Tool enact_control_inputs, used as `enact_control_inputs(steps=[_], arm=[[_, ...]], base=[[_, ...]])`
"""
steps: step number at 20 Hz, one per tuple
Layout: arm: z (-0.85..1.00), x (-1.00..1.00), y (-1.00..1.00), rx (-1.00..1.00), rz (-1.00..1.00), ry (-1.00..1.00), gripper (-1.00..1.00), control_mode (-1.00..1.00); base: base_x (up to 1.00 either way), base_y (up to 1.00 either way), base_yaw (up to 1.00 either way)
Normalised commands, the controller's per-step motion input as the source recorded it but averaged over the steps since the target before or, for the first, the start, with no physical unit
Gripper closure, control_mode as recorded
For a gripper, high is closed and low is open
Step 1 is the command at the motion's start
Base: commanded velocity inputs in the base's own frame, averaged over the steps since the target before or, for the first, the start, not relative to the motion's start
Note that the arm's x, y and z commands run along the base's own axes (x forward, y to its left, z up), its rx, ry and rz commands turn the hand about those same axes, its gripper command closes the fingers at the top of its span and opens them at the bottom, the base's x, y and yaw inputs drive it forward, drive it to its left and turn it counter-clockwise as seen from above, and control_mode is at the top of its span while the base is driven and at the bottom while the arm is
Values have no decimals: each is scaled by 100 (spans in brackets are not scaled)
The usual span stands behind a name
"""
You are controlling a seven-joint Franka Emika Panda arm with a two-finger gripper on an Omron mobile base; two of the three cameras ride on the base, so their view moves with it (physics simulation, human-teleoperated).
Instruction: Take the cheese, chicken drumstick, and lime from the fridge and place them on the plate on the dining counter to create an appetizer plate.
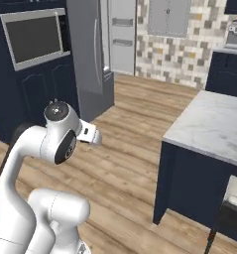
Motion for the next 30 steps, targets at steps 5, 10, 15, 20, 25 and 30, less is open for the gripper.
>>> enact_control_inputs(steps=[5, 10, 15, 20, 25, 30], arm=[[0, 0, 0, 0, 0, 0, -100, 100], [0, 0, 0, 0, 0, 0, -100, 100], [0, 0, 0, 0, 0, 0, -100, 100], [0, 0, 0, 0, 0, 0, -100, 100], [0, 0, 0, 0, 0, 0, -100, 100], [0, 0, 0, 0, 0, 0, -100, 100]], base=[[100, 100, -28], [100, 94, -23], [100, 51, -19], [100, -3, -25], [100, -5, -20], [100, 0, 3]])
